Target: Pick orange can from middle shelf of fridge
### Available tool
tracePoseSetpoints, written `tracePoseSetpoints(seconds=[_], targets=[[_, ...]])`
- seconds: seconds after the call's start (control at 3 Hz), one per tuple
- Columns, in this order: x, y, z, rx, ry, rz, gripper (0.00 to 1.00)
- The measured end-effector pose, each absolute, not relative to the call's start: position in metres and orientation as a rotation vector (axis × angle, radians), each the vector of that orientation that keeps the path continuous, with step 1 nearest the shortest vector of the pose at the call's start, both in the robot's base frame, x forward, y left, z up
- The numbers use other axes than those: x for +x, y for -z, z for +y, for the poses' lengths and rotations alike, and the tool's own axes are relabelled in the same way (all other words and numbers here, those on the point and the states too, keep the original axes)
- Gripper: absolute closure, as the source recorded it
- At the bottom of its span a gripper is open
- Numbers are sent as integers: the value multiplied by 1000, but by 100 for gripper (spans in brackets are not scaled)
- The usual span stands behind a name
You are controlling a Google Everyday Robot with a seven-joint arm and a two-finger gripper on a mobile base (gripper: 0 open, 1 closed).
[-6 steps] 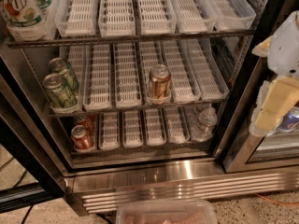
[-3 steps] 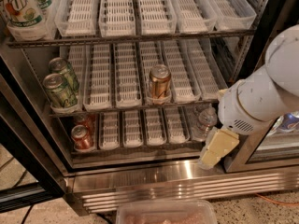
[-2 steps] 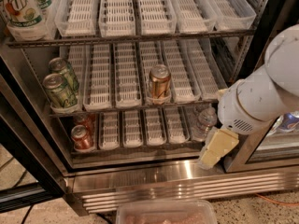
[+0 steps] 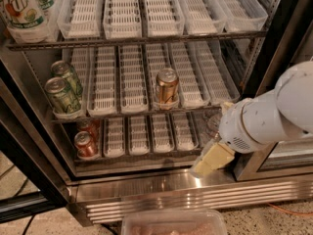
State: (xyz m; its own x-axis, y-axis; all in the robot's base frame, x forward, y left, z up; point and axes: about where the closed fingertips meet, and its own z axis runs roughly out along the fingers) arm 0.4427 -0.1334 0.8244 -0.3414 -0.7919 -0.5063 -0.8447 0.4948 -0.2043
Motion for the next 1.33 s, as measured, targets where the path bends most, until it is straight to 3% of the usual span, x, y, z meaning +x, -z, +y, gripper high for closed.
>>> tracePoseSetpoints(seconds=[1.33], targets=[[531,-855,-107,-784,-165,1868,0]])
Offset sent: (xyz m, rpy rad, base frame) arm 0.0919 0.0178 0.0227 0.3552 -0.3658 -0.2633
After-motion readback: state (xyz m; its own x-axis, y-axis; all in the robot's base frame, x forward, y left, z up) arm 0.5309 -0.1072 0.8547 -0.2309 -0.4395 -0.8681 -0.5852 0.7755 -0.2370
